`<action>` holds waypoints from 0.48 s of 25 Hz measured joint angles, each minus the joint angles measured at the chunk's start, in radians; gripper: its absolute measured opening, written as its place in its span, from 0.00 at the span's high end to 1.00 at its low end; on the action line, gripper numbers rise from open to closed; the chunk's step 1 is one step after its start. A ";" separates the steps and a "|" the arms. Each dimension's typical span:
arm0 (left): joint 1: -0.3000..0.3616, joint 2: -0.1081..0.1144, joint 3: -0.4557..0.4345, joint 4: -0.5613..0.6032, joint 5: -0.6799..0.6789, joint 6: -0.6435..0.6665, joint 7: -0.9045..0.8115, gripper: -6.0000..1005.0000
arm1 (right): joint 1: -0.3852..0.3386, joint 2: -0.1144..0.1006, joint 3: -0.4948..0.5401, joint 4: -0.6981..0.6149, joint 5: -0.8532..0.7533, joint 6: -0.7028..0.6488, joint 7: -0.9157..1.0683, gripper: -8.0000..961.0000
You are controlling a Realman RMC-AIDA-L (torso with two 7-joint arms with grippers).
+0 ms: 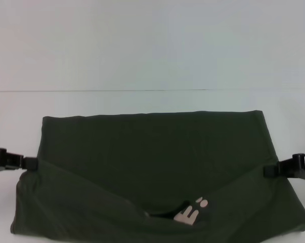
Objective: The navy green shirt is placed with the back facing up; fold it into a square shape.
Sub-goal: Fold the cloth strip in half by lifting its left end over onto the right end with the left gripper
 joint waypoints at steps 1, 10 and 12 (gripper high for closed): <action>0.002 0.000 -0.008 -0.008 -0.014 -0.010 -0.004 0.99 | -0.004 0.000 0.000 0.010 0.012 0.012 0.000 0.96; 0.027 -0.007 -0.027 -0.032 -0.088 -0.110 -0.009 0.99 | -0.042 0.013 0.035 0.062 0.135 0.135 -0.007 0.96; 0.031 -0.009 -0.027 -0.036 -0.105 -0.134 -0.009 0.99 | -0.048 0.013 0.036 0.068 0.162 0.159 -0.008 0.96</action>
